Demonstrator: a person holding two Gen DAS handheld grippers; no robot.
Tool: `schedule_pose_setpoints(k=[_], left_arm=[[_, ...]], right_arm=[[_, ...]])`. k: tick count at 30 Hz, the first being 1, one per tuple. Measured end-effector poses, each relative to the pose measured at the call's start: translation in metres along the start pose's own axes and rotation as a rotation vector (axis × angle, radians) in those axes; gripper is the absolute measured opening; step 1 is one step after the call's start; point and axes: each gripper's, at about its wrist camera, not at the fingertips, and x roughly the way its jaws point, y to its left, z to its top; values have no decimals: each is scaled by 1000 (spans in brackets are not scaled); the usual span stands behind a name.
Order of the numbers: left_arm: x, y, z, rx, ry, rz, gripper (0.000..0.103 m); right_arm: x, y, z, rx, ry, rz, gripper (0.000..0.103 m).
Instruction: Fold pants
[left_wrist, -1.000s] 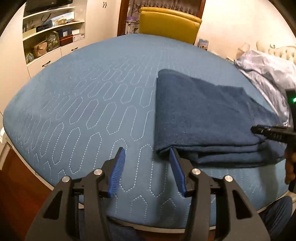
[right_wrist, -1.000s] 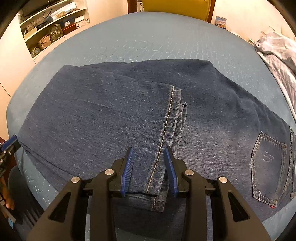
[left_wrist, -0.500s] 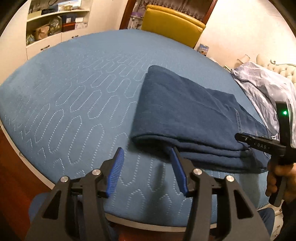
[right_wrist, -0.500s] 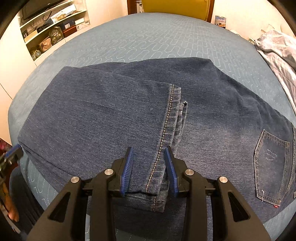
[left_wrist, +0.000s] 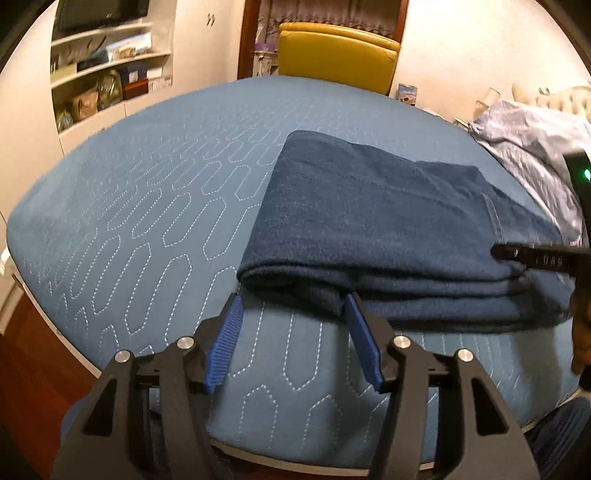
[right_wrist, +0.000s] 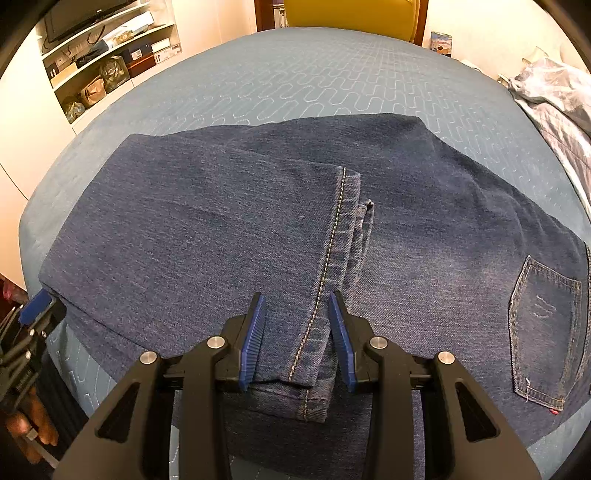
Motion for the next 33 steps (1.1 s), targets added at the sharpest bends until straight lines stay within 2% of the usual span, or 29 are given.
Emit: schedule_pose_setpoints(k=[3,6,9,13,16,18,20,21,22,24,25,27,30,33], left_arm=[[1,1,0,8,-3,8,62],[5,5,6,-44,6,11,63],[9,-4,8,3,11,75,66],[11,-9,4,39,-24,172,82],[10,-2,8,39,-61,211,84],[4,17,18,-41,-86,202,83],[3,27,27,-53,-88,151,83],[3,25,28,-31,-88,163,83],[4,16,28,20,-90,202,83],[5,1,29,113,-90,226,81],[6,-6,30,164,-99,276,81],[3,-8,37,166,-108,295,81],[1,-23,44,303,-137,376,81],[6,-21,46,402,-91,420,85]], right_arm=[[0,-4,-2,7,-2,11,36],[-1,-6,-3,6,-3,7,36],[-3,-7,-3,7,-3,13,36],[-4,-13,-3,6,-1,21,36],[-5,-16,-4,10,-7,19,36],[-6,-19,-4,8,-5,25,36],[-4,-19,-4,8,-5,32,36],[-4,-20,-4,8,-5,33,36],[-4,-21,-4,7,-4,32,36],[-4,-23,-5,8,-6,31,36],[-4,-23,-5,7,-8,30,36],[-4,-23,-5,6,-8,33,36],[-4,-24,-4,3,-4,36,36],[-5,-27,-3,4,-2,46,36]])
